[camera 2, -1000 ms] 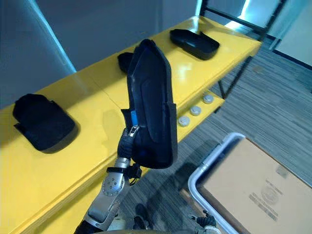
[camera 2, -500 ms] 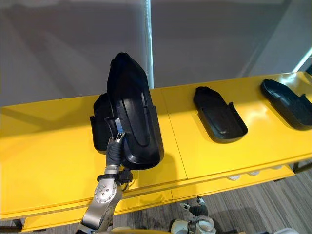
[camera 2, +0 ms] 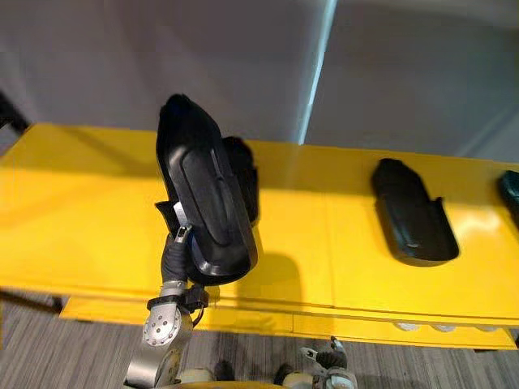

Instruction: Walk over and take plastic housings, then place them on the shelf

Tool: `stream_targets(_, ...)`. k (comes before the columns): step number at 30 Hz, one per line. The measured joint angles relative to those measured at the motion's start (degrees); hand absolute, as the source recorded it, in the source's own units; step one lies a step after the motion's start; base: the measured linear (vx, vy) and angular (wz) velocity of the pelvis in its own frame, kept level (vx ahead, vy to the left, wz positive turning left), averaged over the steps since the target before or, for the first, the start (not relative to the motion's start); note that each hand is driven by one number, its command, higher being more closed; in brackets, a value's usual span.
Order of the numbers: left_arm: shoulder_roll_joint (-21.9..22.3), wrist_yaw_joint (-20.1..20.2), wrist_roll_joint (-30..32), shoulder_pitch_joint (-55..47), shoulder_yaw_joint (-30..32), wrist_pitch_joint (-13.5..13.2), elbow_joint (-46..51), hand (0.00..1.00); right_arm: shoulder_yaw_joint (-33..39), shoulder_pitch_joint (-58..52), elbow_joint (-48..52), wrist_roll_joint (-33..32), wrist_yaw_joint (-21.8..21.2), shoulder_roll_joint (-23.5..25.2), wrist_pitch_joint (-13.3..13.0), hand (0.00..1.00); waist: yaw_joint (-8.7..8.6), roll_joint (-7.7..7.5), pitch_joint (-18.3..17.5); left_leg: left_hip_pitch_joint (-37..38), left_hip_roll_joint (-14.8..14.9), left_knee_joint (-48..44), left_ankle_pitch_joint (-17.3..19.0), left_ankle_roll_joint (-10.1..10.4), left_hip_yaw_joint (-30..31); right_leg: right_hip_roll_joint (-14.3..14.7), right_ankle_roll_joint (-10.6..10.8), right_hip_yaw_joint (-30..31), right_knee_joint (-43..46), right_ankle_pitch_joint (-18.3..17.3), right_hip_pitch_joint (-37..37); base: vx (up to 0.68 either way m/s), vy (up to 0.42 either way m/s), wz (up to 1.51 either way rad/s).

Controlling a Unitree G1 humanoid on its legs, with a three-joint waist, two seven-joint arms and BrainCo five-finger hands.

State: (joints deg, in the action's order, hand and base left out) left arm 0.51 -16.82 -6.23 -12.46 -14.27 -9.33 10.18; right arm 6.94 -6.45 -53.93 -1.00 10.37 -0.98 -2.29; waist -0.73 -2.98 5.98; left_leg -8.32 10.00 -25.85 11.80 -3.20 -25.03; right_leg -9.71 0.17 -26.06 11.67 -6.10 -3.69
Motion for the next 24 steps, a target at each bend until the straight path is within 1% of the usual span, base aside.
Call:
stream_targets(1,0.2,0.0,-0.5,0.0,0.2,0.0,0.0,1.0,0.0,0.1,-0.6,0.0,0.4,-0.5,-0.2,0.0,-0.4,-0.1,0.1,-0.1,3.3,-5.0,1.7,1.0,-0.2,-2.1,1.2,0.1,2.5,-0.8,-0.7,-0.12,0.286,0.4)
stream_targets(2,0.2,0.0,-0.6,0.0,0.2,0.0,0.0,1.0,0.0,0.2,-0.8,0.0,0.5,-0.8,-0.2,0.0,-0.67,-0.23,0.1,0.2,4.6,-6.2,2.1,1.4,-0.1,-2.9,1.7,0.2,3.5,-1.1,-0.9,-0.12,0.356,0.25)
stream_targets(3,0.3,0.0,-1.1,0.2,0.2,-0.1,0.0,1.0,0.0,0.6,-1.2,0.4,0.7,-1.3,-0.1,0.0,-1.28,-0.36,0.1,1.0,7.2,-7.3,2.7,2.5,0.2,-4.7,2.8,0.6,5.9,-1.7,-1.8,-0.12,0.419,0.23)
stream_targets(4,0.1,0.0,-1.7,0.7,0.2,-0.5,0.0,1.0,0.0,1.0,-1.5,1.0,0.8,-2.0,0.0,0.0,-1.9,-0.07,-0.1,1.4,9.5,-6.8,3.2,4.0,1.3,-7.3,4.2,1.0,8.8,-2.1,-3.3,-0.15,0.558,0.31)
stream_targets(5,0.1,-0.1,-2.2,2.4,-0.9,-0.8,0.0,1.0,-0.1,1.6,-1.7,1.6,0.8,-2.7,0.0,0.0,-2.39,0.01,-0.3,1.1,11.7,-3.8,2.4,5.5,3.1,-10.6,6.6,1.9,12.0,-1.8,-5.8,-0.12,0.509,0.27)
stream_targets(6,0.2,-0.2,-2.2,3.1,-1.4,-0.9,0.0,1.0,0.0,1.9,-2.0,1.6,0.8,-3.1,0.0,0.0,-2.5,0.25,-0.4,1.1,11.9,-1.4,1.1,6.3,4.2,-11.6,7.9,2.2,12.7,-1.2,-6.8,-0.12,0.536,0.24)
stream_targets(7,0.1,-0.6,-2.1,4.7,-1.9,-1.1,-0.2,1.0,0.3,3.3,-3.8,1.7,0.7,-3.5,0.0,0.0,-3.18,-0.3,-0.6,0.8,9.4,0.2,0.8,14.5,6.9,-14.0,10.2,3.1,12.4,1.2,-7.9,-0.07,0.538,0.21)
stream_targets(8,-0.7,-0.8,-2.1,4.9,-2.0,-1.0,-0.1,1.0,0.9,3.7,-4.5,1.6,0.6,-2.8,0.3,0.0,-3.79,-1.19,-0.9,-1.0,7.5,-2.2,1.6,12.7,7.1,-14.8,9.6,2.6,9.0,4.7,-7.0,-0.05,0.536,0.23)
stream_targets(9,-1.3,-1.0,-2.2,5.1,-1.7,-1.2,-0.1,1.0,1.3,3.5,-5.3,1.6,0.7,-2.3,-0.1,0.0,-3.91,-1.0,-1.0,-3.2,7.0,-5.3,3.2,12.0,8.6,-14.5,7.8,0.9,4.7,8.7,-5.4,-0.03,0.557,0.18)
stream_targets(10,-2.0,-1.0,-2.2,5.3,-1.4,-1.3,-0.1,1.0,1.6,3.0,-5.5,1.6,0.7,-1.7,-0.2,0.0,-3.68,-1.39,-1.2,-5.6,6.0,-8.6,4.9,10.7,9.5,-14.6,7.1,0.3,-0.3,13.6,-3.9,-0.05,0.456,0.1)
stream_targets(11,-2.4,-1.0,-2.2,5.4,-1.4,-1.3,-0.1,1.0,1.6,2.6,-5.5,1.6,0.7,-1.3,-0.3,0.0,-3.4,-1.73,-1.4,-6.5,5.3,-10.0,5.9,10.0,9.3,-15.1,6.8,0.2,-2.7,17.0,-3.7,-0.1,0.594,-0.08)
stream_targets(12,-3.1,-0.9,-2.1,5.5,-1.5,-1.3,-0.1,1.0,1.4,2.7,-5.6,1.7,0.7,-1.2,-0.3,0.0,-2.95,-1.65,-1.6,-7.0,4.3,-10.0,7.2,8.0,7.4,-15.3,1.6,-0.1,-6.2,23.2,-4.4,-0.13,0.574,-0.47)
stream_targets(13,-3.8,-0.9,-2.1,5.4,-1.0,-1.3,-0.4,1.0,0.7,3.9,-5.7,1.6,0.6,-1.2,-0.1,0.0,-2.13,-0.98,-1.8,-6.6,4.0,-7.4,7.0,5.8,3.8,-15.1,-4.6,-0.1,-4.5,23.3,-7.2,-0.14,0.55,-0.66)
stream_targets(14,-3.8,-0.9,-2.1,5.3,-0.5,-1.4,-0.9,1.0,-0.3,4.5,-5.7,1.7,0.6,-1.3,0.1,0.0,-2.08,-0.75,-1.7,-5.9,3.0,-5.5,6.3,4.7,2.4,-14.9,-3.5,0.2,1.1,18.8,-9.3,-0.16,0.555,-0.86)
stream_targets(15,-3.8,-0.9,-2.0,5.3,-0.6,-1.2,-2.8,1.0,-1.2,4.9,-5.4,1.6,0.4,-1.1,-0.1,0.0,-2.2,-0.16,-1.2,-2.5,0.1,-0.3,4.2,2.4,-0.1,-11.4,1.4,2.8,11.1,7.8,-10.5,-0.11,0.41,-0.61)
stream_targets(16,-3.8,-0.8,-2.0,5.3,-0.8,-1.2,-3.3,1.0,-1.2,4.9,-5.4,1.6,0.3,-1.1,-0.2,0.0,-2.29,0.24,-0.9,-1.2,-0.8,1.5,3.6,1.7,-0.8,-9.5,1.7,3.7,13.2,4.1,-10.0,-0.12,0.435,-0.53)
stream_targets(17,-3.7,-0.7,-1.8,5.3,-1.2,-1.2,-3.5,1.0,-1.2,4.9,-5.3,1.5,-0.1,-1.1,-0.4,0.0,-2.5,0.93,-0.5,0.3,-1.9,3.7,2.8,1.0,-1.8,-6.7,1.9,4.8,14.8,0.6,-9.4,-0.1,0.271,-0.3)
stream_targets(18,-3.5,-0.6,-0.7,5.5,-1.5,-1.2,-3.5,1.0,-1.2,5.1,-5.1,1.3,-0.5,-1.1,-0.8,0.0,-3.17,1.27,-0.3,1.6,-3.3,6.6,1.5,0.2,-2.2,-3.2,2.6,6.2,15.0,-2.6,-8.4,-0.1,0.233,-0.14)
stream_targets(19,-3.5,-0.5,0.2,5.9,-1.9,-1.2,-3.5,1.0,-1.2,5.1,-4.7,1.3,-0.6,-1.1,-1.2,0.0,-3.87,1.88,0.1,2.4,-4.8,8.8,0.3,-0.3,-2.3,-0.3,1.9,6.3,13.7,-4.4,-7.3,-0.1,0.182,0.03)
stream_targets(20,-3.5,-0.2,0.7,6.6,-2.6,-1.2,-3.4,1.0,-1.2,5.1,-4.0,1.3,-0.6,-1.1,-1.2,0.0,-4.59,2.03,0.2,2.8,-6.7,10.5,-0.7,-0.9,-2.3,1.7,0.3,6.3,9.9,-5.9,-5.9,-0.09,0.125,0.14)
stream_targets(21,-2.9,0.1,0.9,7.1,-3.0,-1.1,-3.6,1.0,-1.1,5.2,-3.6,1.0,-0.6,-1.3,-1.2,0.0,-4.84,2.83,0.5,2.9,-7.1,11.0,-0.9,-1.1,-2.2,2.0,0.3,6.9,8.4,-5.8,-5.4,-0.11,0.159,0.01)
stream_targets(22,-2.7,0.2,1.4,7.2,-3.6,-1.1,-3.5,1.0,-1.1,4.8,-3.2,1.0,-0.6,-1.8,-1.2,0.0,-4.81,3.75,0.4,3.0,-7.7,12.1,-1.6,-1.0,-1.9,3.3,0.8,9.6,6.6,-4.2,-5.4,-0.1,0.126,-0.03)
stream_targets(23,-2.8,0.4,2.0,7.2,-3.7,-1.1,-3.5,1.0,-0.8,4.7,-3.0,0.8,-0.6,-1.6,-1.2,0.0,-4.84,3.82,0.2,3.6,-8.3,13.5,-2.6,-1.1,-1.7,4.6,1.2,12.5,5.6,-3.4,-5.2,-0.09,0.097,0.02)
stream_targets(24,-2.8,0.5,2.4,7.2,-3.5,-1.1,-3.6,1.0,-0.4,4.6,-2.8,0.7,-0.6,-1.4,-1.2,0.0,-4.93,3.79,0.2,4.1,-8.7,14.2,-3.3,-1.1,-1.4,4.7,0.9,12.8,4.8,-2.8,-4.4,-0.09,0.063,0.19)
